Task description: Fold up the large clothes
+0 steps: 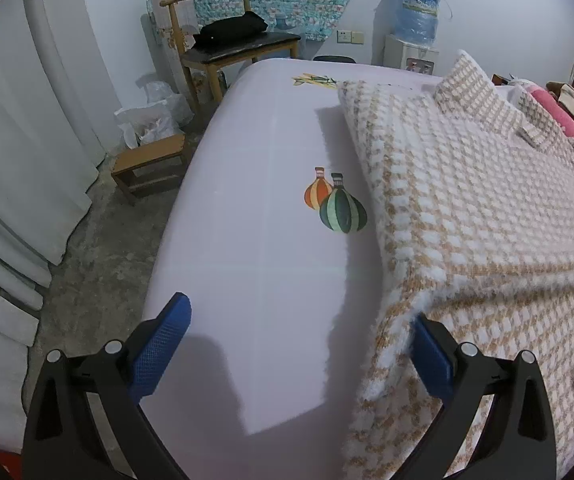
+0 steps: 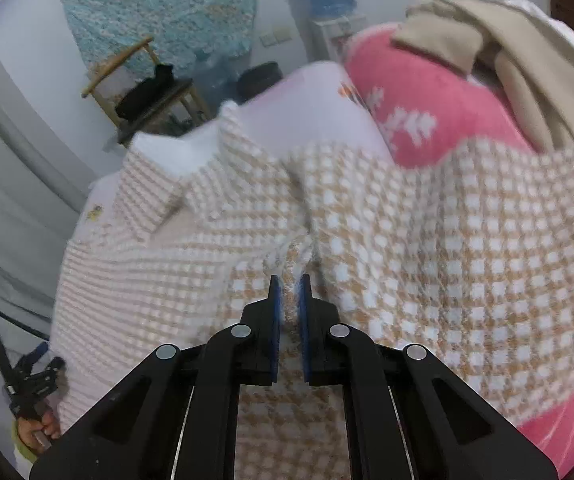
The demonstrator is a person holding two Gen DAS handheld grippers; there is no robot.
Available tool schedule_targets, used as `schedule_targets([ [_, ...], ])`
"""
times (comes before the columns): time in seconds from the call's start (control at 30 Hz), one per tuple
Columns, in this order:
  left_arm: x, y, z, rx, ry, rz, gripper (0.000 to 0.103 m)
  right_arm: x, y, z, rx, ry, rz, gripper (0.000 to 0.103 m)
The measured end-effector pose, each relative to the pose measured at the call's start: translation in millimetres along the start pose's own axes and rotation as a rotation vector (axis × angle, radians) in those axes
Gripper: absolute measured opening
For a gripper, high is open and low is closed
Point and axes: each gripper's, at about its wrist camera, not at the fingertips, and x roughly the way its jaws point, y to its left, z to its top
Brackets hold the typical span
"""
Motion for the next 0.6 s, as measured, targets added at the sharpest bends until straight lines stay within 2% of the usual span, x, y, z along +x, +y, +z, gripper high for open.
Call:
schedule_targets([
  [0.1, 0, 1, -1, -0.007, 0.006, -0.001, 0.099, -10, 12, 13, -0.016, -0.054, 0.046, 0.006],
  [0.17, -1, 1, -1, -0.009, 0.006, 0.000, 0.099, -16, 21, 23, -0.042, -0.079, 0.043, 0.006],
  [0.23, -1, 0, -2, -0.010, 0.006, -0.001, 0.099, -10, 19, 25, -0.060, -0.069, 0.011, 0.007],
  [0.3, -2, 0, -3, -0.008, 0.005, -0.003, 0.099, 7, 10, 20, -0.067, -0.012, -0.045, 0.008],
  [0.37, -2, -1, -3, -0.001, 0.005, -0.002, 0.099, 24, 1, 11, -0.087, 0.043, -0.101, 0.014],
  [0.4, -2, -1, -3, 0.002, 0.006, -0.003, 0.099, 24, 1, 9, -0.093, 0.043, -0.103, 0.014],
  [0.5, -5, 0, -4, 0.015, 0.008, -0.018, 0.099, 7, 3, 8, -0.099, 0.019, -0.127, 0.025],
  [0.6, -12, 0, -10, 0.035, 0.005, -0.032, 0.099, -16, 15, 8, -0.141, -0.040, -0.198, 0.033],
])
